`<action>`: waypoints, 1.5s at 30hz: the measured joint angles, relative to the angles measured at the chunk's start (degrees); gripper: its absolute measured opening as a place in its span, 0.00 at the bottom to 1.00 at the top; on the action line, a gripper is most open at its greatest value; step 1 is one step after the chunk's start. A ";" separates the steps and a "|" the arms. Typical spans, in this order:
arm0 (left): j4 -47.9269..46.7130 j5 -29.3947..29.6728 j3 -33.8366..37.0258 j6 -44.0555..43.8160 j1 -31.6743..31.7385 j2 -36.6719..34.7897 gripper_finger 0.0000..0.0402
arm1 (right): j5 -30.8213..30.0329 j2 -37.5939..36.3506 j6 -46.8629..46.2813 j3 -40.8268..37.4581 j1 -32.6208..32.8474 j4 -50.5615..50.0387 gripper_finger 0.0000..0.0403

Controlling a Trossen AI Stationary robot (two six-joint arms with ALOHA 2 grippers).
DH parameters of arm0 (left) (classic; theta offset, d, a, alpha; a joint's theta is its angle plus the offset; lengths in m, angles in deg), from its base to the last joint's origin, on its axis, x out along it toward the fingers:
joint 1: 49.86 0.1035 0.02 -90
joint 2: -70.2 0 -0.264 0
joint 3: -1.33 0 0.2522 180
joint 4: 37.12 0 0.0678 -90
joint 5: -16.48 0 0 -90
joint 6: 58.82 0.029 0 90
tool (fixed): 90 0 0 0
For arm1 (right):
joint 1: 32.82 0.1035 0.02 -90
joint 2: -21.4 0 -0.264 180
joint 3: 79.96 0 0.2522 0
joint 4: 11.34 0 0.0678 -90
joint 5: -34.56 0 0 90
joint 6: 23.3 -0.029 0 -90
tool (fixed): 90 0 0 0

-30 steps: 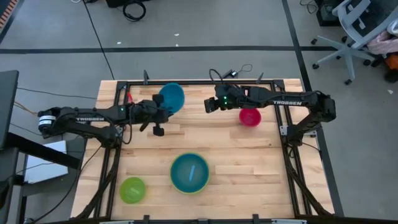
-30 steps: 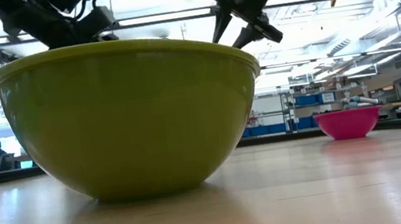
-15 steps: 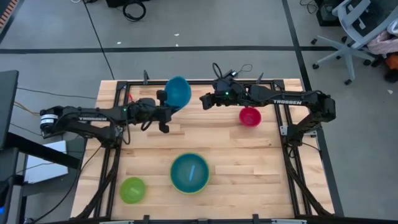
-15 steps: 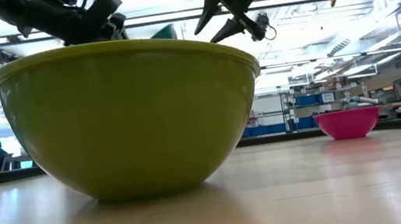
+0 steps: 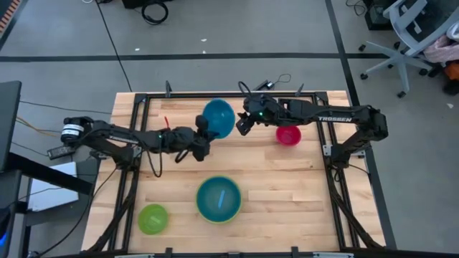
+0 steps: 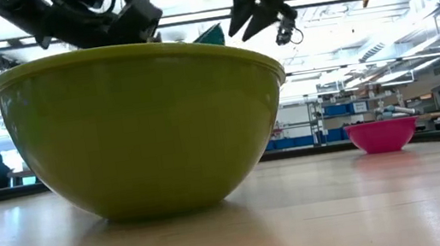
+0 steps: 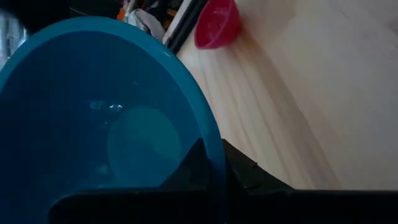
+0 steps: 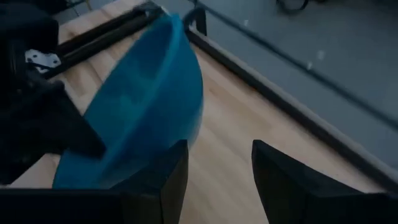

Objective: Nest bowls inside each other
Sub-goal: Stack the dark blue bowl into the blue bowl

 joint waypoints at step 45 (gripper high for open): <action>1.51 14.53 -12.77 -1.92 -5.02 14.21 0.10 | 5.54 0.21 1.55 1.56 -5.41 -5.11 0.06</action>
